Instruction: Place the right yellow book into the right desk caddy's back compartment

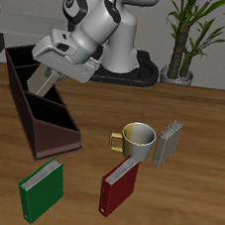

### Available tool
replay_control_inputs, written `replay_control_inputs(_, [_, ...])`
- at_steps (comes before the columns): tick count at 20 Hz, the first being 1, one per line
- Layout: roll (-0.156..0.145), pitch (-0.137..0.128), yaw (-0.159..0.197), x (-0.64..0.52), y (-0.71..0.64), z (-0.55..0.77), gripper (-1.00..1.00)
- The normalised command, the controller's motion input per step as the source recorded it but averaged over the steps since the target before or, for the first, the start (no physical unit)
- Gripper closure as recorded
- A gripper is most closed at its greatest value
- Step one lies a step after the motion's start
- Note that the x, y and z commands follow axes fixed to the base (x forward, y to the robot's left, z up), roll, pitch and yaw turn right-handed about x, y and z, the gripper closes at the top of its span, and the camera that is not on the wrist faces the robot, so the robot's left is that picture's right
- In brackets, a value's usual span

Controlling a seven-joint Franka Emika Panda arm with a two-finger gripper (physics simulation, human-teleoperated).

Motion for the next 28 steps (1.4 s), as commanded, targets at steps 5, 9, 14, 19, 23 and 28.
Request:
replay_control_inputs(5, [-0.008,0.02,-0.012,0.05,-0.06,-0.17,1.0])
replay_control_inputs(9, [-0.007,0.03,0.0,0.07,-0.05,-0.22,1.0])
replay_control_inputs(14, [-0.022,0.027,0.006,0.04,-0.1,-0.16,1.0])
replay_control_inputs(19, [-0.054,0.04,0.023,0.05,-0.11,-0.24,1.0])
replay_control_inputs(23, [-0.024,0.023,0.035,-0.03,-0.03,-0.12,-1.0])
replay_control_inputs(28, [-0.009,-0.002,-0.006,0.0,-0.04,0.05,-1.0])
